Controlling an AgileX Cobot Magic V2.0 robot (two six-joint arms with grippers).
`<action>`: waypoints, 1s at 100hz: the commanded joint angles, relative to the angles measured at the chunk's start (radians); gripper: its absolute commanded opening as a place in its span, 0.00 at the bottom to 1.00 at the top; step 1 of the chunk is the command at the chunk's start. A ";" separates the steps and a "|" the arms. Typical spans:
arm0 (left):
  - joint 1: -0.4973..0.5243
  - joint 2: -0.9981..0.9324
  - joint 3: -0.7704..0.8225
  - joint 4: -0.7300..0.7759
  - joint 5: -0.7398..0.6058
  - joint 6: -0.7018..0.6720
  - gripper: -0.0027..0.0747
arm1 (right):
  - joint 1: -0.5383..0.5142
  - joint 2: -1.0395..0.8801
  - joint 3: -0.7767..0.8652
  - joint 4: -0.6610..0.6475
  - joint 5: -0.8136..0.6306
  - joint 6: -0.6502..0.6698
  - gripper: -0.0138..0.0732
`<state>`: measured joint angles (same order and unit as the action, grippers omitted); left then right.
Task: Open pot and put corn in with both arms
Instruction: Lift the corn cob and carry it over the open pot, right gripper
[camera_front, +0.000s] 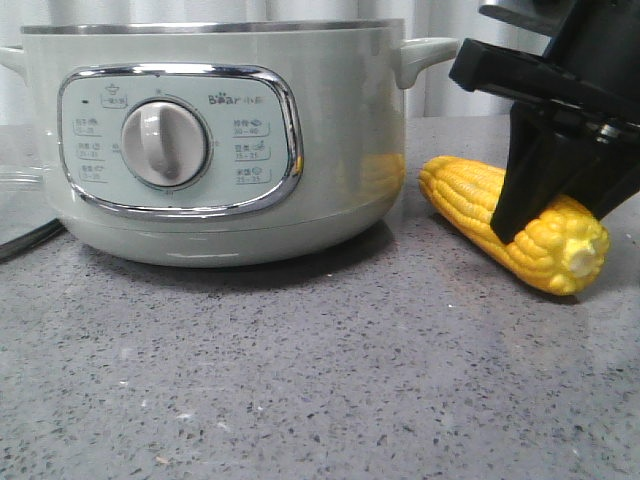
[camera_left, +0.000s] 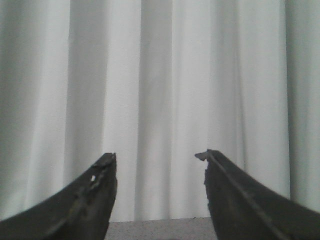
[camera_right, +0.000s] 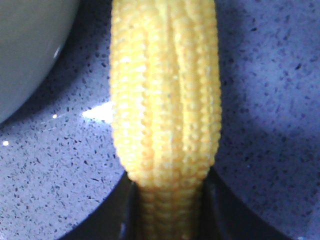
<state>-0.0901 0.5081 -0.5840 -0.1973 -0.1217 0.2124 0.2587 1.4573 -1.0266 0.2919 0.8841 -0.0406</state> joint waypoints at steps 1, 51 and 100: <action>-0.007 0.003 -0.032 -0.004 -0.073 -0.007 0.48 | -0.023 -0.036 -0.026 -0.028 0.012 -0.006 0.07; -0.007 0.003 -0.032 -0.004 -0.085 -0.007 0.48 | -0.170 -0.319 -0.041 -0.041 -0.018 -0.006 0.07; -0.007 0.003 -0.032 -0.004 -0.085 -0.007 0.48 | -0.084 -0.349 -0.272 0.324 -0.179 -0.230 0.07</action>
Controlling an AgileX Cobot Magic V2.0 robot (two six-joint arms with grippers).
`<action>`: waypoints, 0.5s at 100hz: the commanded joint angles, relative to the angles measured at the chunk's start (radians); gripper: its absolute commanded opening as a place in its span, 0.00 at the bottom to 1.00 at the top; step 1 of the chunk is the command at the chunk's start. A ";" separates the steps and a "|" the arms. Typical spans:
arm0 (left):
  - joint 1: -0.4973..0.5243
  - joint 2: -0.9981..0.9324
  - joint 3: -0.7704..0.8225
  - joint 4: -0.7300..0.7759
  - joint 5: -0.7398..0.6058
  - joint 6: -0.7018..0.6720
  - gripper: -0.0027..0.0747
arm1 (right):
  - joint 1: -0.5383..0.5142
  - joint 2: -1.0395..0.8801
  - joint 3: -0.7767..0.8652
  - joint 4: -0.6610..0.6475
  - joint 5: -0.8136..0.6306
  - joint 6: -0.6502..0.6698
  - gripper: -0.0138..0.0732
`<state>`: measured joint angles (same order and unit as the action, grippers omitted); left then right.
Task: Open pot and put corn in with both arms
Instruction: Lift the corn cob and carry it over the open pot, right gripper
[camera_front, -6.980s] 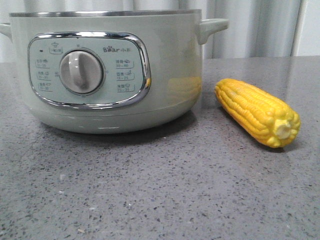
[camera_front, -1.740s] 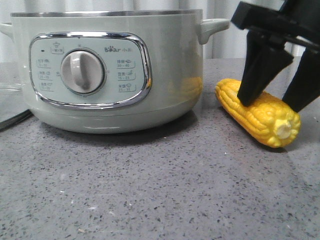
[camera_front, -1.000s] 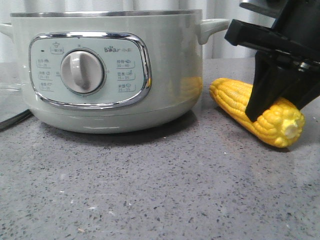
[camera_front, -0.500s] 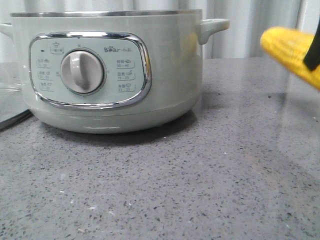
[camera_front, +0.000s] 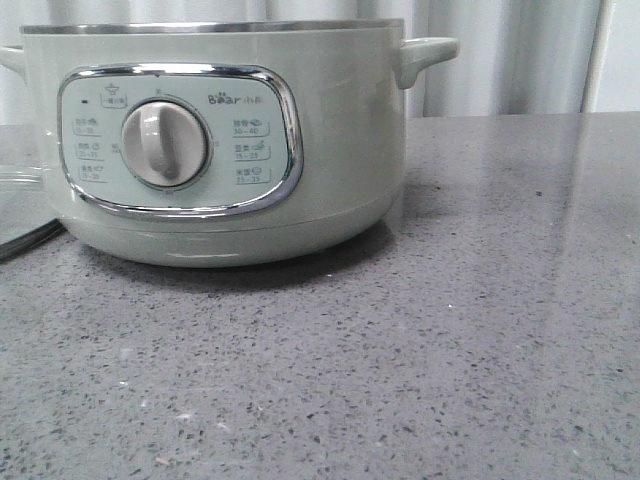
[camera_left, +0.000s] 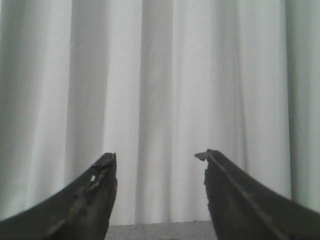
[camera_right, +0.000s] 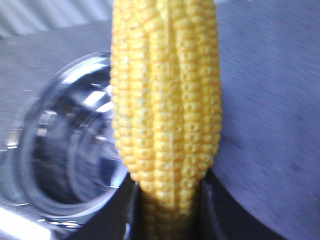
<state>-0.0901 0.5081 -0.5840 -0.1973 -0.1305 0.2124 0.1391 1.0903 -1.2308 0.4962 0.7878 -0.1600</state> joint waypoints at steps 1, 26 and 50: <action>-0.007 0.003 -0.032 -0.004 -0.077 -0.007 0.48 | 0.045 0.022 -0.070 0.125 -0.086 -0.119 0.07; -0.007 0.003 -0.032 -0.004 -0.077 -0.007 0.48 | 0.223 0.188 -0.165 0.158 -0.160 -0.236 0.07; -0.007 0.003 -0.032 -0.004 -0.077 -0.007 0.48 | 0.283 0.367 -0.255 0.158 -0.154 -0.236 0.10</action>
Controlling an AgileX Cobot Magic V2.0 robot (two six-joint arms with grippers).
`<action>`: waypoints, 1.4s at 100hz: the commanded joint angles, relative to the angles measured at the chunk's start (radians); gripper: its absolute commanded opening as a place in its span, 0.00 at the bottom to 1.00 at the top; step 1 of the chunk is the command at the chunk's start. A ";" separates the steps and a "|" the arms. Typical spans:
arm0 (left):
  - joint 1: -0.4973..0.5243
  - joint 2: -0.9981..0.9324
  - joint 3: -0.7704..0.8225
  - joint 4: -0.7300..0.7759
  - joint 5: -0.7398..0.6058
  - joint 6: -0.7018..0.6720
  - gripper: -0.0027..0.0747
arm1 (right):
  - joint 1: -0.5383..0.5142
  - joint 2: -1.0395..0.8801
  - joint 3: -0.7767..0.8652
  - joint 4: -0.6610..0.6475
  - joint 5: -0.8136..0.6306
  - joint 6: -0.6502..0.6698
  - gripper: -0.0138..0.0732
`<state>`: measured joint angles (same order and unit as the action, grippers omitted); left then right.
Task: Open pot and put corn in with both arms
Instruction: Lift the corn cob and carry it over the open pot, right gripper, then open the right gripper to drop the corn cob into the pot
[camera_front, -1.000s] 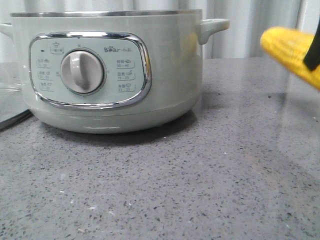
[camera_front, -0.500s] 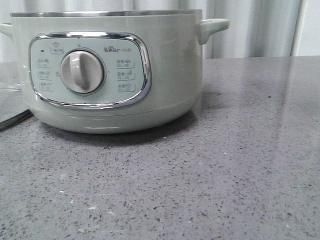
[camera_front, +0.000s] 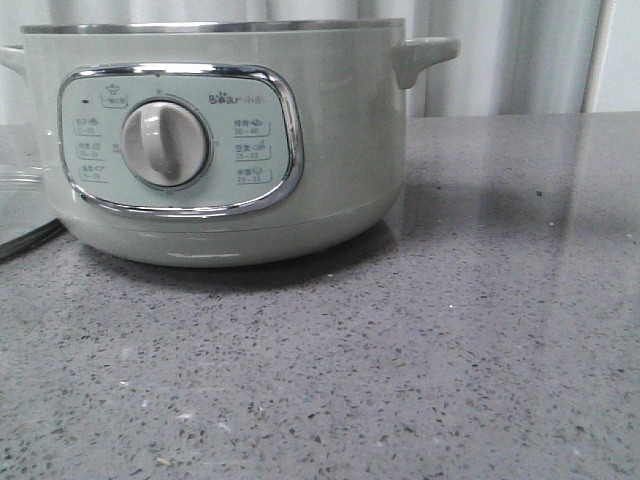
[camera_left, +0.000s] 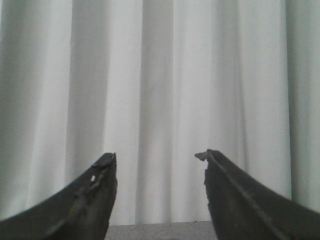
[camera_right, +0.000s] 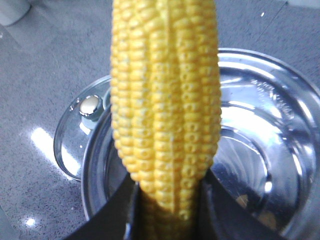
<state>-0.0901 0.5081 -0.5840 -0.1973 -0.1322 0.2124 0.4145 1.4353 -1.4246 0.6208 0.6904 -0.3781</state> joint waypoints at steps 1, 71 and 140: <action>-0.007 0.003 -0.032 -0.004 -0.075 -0.007 0.48 | 0.007 0.026 -0.063 0.034 -0.056 -0.018 0.11; -0.007 0.003 -0.032 -0.004 -0.075 -0.007 0.48 | 0.010 0.117 -0.074 0.079 -0.060 -0.018 0.73; -0.007 -0.162 -0.032 -0.005 0.154 -0.007 0.03 | -0.141 -0.102 -0.066 -0.085 0.243 -0.020 0.07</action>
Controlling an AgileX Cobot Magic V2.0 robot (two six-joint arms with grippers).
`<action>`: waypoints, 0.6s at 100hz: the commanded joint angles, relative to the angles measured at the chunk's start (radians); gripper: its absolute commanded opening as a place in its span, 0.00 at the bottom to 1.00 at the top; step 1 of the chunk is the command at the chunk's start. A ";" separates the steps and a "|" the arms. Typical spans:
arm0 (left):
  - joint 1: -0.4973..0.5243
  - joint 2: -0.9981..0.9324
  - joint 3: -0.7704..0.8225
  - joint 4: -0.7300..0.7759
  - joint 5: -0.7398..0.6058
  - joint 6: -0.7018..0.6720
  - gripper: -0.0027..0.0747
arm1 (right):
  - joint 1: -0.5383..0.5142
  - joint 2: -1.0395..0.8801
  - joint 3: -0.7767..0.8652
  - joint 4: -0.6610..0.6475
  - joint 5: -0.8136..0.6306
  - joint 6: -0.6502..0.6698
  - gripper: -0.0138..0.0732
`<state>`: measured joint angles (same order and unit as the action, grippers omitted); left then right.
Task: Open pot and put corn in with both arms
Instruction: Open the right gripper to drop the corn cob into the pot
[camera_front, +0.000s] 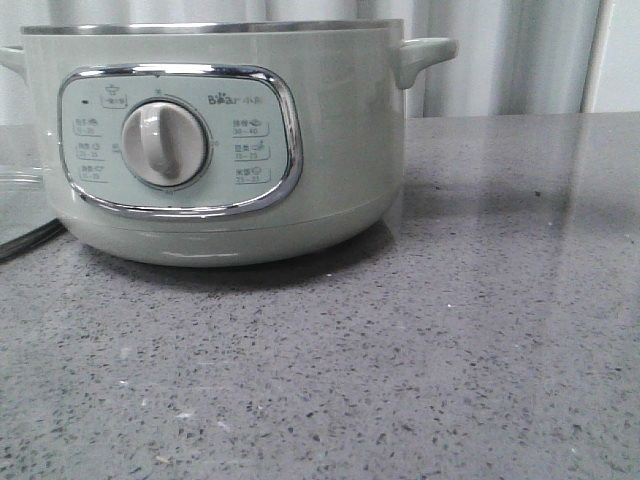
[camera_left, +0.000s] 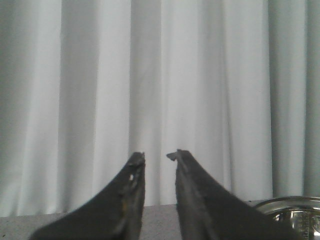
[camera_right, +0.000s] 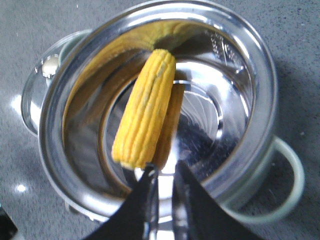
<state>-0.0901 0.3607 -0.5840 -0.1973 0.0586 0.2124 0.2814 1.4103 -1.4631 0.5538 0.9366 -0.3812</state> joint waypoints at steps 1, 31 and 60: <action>-0.007 -0.016 -0.032 -0.005 -0.034 -0.007 0.01 | -0.008 -0.077 -0.027 -0.022 -0.001 -0.017 0.07; -0.007 -0.068 -0.032 -0.005 0.027 -0.007 0.01 | -0.008 -0.275 0.107 -0.092 -0.027 -0.038 0.07; -0.007 -0.111 0.005 -0.018 0.104 -0.007 0.01 | -0.008 -0.594 0.403 -0.202 -0.254 -0.038 0.07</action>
<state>-0.0901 0.2526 -0.5703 -0.1973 0.2176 0.2124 0.2814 0.9148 -1.1136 0.3739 0.8281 -0.4060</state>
